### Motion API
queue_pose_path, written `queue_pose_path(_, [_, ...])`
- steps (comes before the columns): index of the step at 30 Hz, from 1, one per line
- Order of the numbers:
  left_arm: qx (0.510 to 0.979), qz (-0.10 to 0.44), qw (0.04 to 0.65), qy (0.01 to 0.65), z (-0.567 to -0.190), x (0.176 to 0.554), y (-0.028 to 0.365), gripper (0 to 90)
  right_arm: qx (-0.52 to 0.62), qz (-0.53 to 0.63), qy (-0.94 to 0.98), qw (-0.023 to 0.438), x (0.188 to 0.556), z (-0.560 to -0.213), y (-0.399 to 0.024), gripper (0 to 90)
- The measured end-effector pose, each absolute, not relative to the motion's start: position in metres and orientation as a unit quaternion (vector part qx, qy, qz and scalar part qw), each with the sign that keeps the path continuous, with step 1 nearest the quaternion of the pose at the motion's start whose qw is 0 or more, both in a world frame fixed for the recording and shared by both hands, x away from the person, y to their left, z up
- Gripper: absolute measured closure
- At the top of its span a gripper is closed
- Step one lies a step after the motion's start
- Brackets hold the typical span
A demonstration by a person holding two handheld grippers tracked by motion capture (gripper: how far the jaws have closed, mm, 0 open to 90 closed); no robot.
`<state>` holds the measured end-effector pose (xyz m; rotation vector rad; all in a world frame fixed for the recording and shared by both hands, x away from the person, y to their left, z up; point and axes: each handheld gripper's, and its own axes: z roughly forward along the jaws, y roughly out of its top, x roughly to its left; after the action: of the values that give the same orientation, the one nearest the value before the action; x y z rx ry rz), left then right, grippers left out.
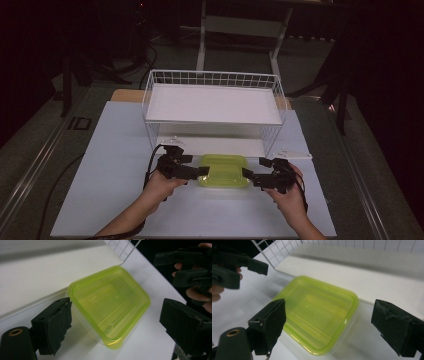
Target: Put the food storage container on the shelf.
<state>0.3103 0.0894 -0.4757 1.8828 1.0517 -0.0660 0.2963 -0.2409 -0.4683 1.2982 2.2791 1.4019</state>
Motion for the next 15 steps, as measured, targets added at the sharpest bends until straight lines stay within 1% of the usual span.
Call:
queue_pose_path(1, [0.76,-0.048,0.467,0.449,-0.483,0.314,0.09,13.0,0.445,0.466,0.761,0.075,0.298,-0.469,-0.242,12.7])
queue_pose_path(2, [0.755,-0.056,0.467,0.456,-0.486,0.315,0.09,15.5,0.465,0.46,0.755,0.057,0.303,-0.472,-0.243,13.1])
queue_pose_path(10, [0.732,-0.096,0.443,0.509,-0.503,0.322,0.087,16.5,0.532,0.426,0.731,-0.018,0.318,-0.486,-0.247,16.6])
queue_pose_path(11, [0.73,-0.1,0.439,0.515,-0.505,0.323,0.087,19.9,0.539,0.421,0.729,-0.026,0.319,-0.488,-0.247,16.8])
queue_pose_path(13, [0.726,-0.101,0.435,0.523,-0.508,0.324,0.086,23.7,0.549,0.421,0.721,-0.046,0.321,-0.491,-0.248,22.1])
queue_pose_path(14, [0.725,-0.102,0.431,0.528,-0.509,0.324,0.086,29.2,0.553,0.419,0.718,-0.054,0.322,-0.492,-0.248,22.9])
queue_pose_path(15, [0.721,-0.104,0.432,0.531,-0.511,0.324,0.086,31.8,0.559,0.416,0.715,-0.063,0.323,-0.493,-0.248,26.1])
